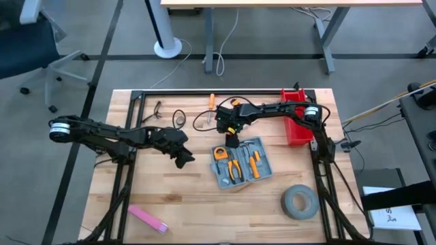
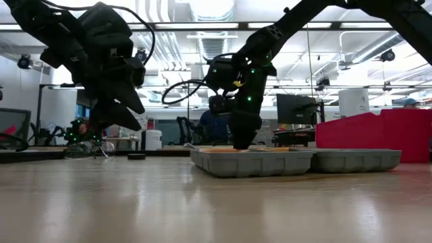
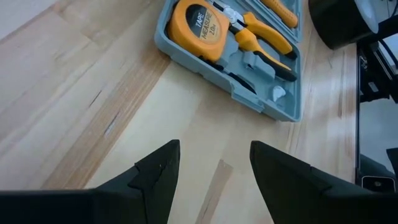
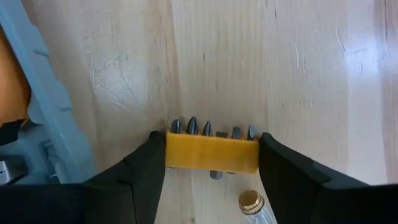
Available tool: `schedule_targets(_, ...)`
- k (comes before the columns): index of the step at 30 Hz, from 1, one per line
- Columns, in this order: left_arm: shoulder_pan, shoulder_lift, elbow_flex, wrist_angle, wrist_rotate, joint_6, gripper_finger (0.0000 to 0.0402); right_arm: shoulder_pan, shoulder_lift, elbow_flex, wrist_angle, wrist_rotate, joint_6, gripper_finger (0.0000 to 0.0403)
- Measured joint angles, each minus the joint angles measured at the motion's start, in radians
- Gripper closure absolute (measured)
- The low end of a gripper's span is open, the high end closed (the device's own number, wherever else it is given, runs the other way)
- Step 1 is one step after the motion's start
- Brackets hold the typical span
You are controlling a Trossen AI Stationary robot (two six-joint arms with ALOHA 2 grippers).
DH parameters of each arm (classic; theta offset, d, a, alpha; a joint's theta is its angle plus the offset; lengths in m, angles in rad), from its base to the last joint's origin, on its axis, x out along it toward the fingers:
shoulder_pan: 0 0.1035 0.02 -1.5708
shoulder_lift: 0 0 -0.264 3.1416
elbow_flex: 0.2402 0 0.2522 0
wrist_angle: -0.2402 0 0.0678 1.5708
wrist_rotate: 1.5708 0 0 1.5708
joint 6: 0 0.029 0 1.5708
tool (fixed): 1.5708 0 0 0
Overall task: Prefit tool cases
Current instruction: Put the yellow screwdriver bit set into the gray pre-fit tool case
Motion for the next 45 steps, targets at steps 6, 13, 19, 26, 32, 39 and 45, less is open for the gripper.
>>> schedule_targets(6,0.0,0.0,0.0,0.0,0.0,-0.004,0.0198,0.0,-0.002,0.0,-0.001,0.0,-0.002,0.0206)
schedule_targets(13,-0.002,0.0,0.0,0.0,0.01,0.002,0.0198,0.0,-0.014,-0.001,-0.031,0.0,-0.007,0.0218)
schedule_targets(19,-0.002,0.0,0.0,-0.001,0.011,0.011,0.0198,0.0,-0.02,-0.002,-0.035,-0.012,-0.022,0.0271)
schedule_targets(26,-0.002,0.0,0.0,-0.001,0.011,0.011,0.0198,0.0,-0.021,-0.002,-0.04,-0.037,-0.046,0.0333)
schedule_targets(32,-0.002,0.0,0.0,-0.001,0.011,0.007,0.0198,0.0,-0.021,-0.002,-0.05,-0.074,-0.063,0.038)
schedule_targets(39,-0.002,0.0,0.0,0.0,0.01,0.004,0.0198,0.009,-0.054,-0.002,-0.1,-0.093,-0.072,0.0402)
schedule_targets(45,-0.002,0.0,0.0,0.003,0.008,0.002,0.0198,0.019,-0.138,-0.002,-0.127,-0.092,-0.081,0.0403)
